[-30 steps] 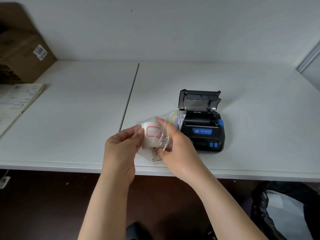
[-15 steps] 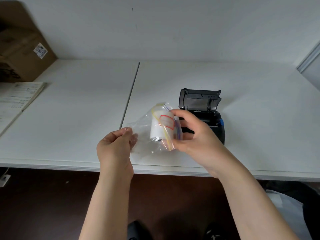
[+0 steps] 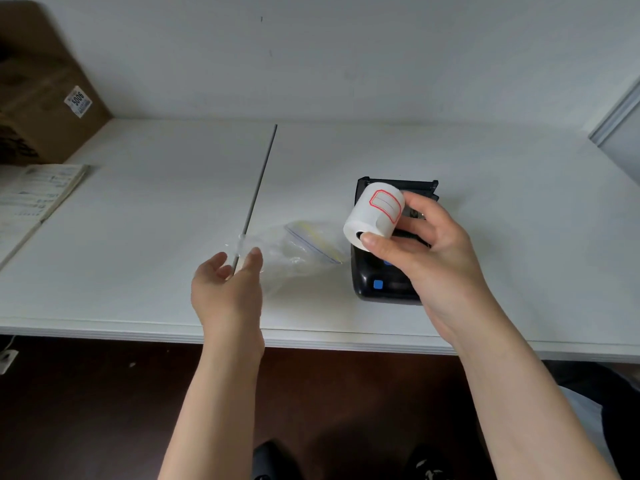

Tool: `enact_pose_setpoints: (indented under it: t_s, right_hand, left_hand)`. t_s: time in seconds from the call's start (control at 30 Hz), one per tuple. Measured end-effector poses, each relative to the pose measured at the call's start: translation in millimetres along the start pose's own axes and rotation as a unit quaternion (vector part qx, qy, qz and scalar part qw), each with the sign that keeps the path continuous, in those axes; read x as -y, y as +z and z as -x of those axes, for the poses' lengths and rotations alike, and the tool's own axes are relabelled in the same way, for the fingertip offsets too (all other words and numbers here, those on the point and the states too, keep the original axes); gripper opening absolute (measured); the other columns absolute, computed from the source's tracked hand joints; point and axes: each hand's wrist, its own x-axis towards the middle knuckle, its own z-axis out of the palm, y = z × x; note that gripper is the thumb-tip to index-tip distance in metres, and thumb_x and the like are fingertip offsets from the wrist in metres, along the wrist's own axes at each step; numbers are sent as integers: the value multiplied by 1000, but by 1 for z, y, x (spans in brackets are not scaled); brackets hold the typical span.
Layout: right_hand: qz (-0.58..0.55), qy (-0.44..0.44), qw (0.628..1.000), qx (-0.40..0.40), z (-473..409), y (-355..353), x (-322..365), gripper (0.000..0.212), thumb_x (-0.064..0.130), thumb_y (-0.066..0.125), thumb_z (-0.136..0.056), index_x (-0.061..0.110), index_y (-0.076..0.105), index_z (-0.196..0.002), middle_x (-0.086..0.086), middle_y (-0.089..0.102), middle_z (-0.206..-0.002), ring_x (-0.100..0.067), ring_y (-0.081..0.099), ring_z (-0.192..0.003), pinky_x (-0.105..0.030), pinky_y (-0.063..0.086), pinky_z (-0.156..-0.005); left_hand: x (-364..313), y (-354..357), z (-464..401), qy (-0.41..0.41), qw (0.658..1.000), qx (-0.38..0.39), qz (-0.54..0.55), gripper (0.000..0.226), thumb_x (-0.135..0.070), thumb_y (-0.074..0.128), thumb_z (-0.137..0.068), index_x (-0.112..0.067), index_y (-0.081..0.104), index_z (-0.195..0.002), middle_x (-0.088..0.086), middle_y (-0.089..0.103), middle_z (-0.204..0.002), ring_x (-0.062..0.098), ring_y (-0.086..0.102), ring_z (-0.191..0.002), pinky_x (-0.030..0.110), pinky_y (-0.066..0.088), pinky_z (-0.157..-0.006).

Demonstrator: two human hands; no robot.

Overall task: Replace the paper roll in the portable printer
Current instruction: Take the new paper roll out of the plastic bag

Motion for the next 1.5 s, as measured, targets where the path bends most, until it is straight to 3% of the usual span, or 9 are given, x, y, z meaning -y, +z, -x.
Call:
enact_pose_setpoints:
  t_s: [0.07, 0.13, 0.23, 0.3, 0.47, 0.7, 0.9, 1.17, 1.5]
  right_hand:
    - [2, -2, 1000, 12, 1, -1, 2, 59, 7, 80, -69, 28, 58, -120, 3, 70, -109, -7, 72, -85, -15, 54, -65]
    - [12, -4, 999, 33, 2, -1, 4, 60, 5, 79, -70, 28, 58, -122, 3, 68, -111, -6, 71, -83, -16, 54, -66]
    - [27, -11, 997, 70, 5, 1, 6, 65, 1, 77, -71, 28, 56, -126, 3, 66, -112, -5, 68, -82, -18, 53, -66]
    - [33, -17, 995, 94, 8, 5, 7, 67, -4, 75, -72, 29, 56, -127, 6, 65, -110, -3, 68, -82, -20, 51, -67]
    - [66, -34, 991, 108, 10, 9, 9, 68, -2, 75, -72, 39, 57, -122, 8, 65, -108, -14, 69, -87, -50, 55, -73]
    - [87, -44, 990, 104, 7, 5, 4, 73, 10, 79, -72, 42, 50, -131, 6, 62, -120, -11, 65, -102, -29, 57, -77]
    - [63, -109, 991, 44, 7, 9, 7, 20, 14, 72, -81, 17, 73, -101, -3, 71, -102, -2, 67, -87, -9, 48, -71]
    - [81, -141, 987, 2, 3, 12, -2, 9, 9, 76, -76, 13, 76, -83, -2, 77, -82, -12, 73, -74, -21, 55, -71]
    - [141, -162, 977, -11, 5, 12, -4, 11, 10, 76, -77, 11, 78, -88, 0, 77, -83, -7, 73, -73, -19, 54, -67]
  left_hand:
    - [-2, 0, 4, 104, 992, -47, -58, 46, -24, 66, -84, -18, 51, -127, 4, 47, -126, 19, 51, -111, 27, 40, -81]
    - [-8, 1, 12, 183, 982, -25, -35, 31, -18, 63, -86, -20, 57, -116, 3, 54, -114, 15, 56, -94, 24, 43, -73]
    - [-16, 8, 29, 111, 974, 185, 74, 12, -12, 60, -89, -15, 67, -98, 4, 66, -87, 17, 62, -73, 26, 51, -70]
    - [-17, 12, 39, 42, 945, 304, 113, 18, -16, 56, -91, -9, 68, -103, 6, 70, -87, 18, 64, -73, 28, 56, -77]
    - [-15, 13, 42, 5, 910, 398, 117, 38, -27, 57, -86, -10, 65, -119, 18, 70, -106, 24, 64, -89, 35, 55, -87]
    - [-13, 12, 38, -24, 895, 415, 160, 44, -20, 60, -84, -8, 58, -126, 20, 67, -116, 34, 61, -105, 33, 53, -91]
    - [-10, 12, 34, -8, 895, 411, 174, 44, -15, 69, -79, -4, 62, -121, 21, 64, -120, 25, 63, -104, 29, 52, -90]
    - [-7, 16, 34, 24, 902, 395, 171, 59, -9, 70, -70, -14, 55, -127, 14, 69, -111, 16, 70, -93, 21, 53, -79]
    - [-4, 16, 33, 94, 926, 351, 104, 65, -21, 84, -58, -24, 59, -118, 10, 66, -115, 33, 63, -110, 44, 47, -99]
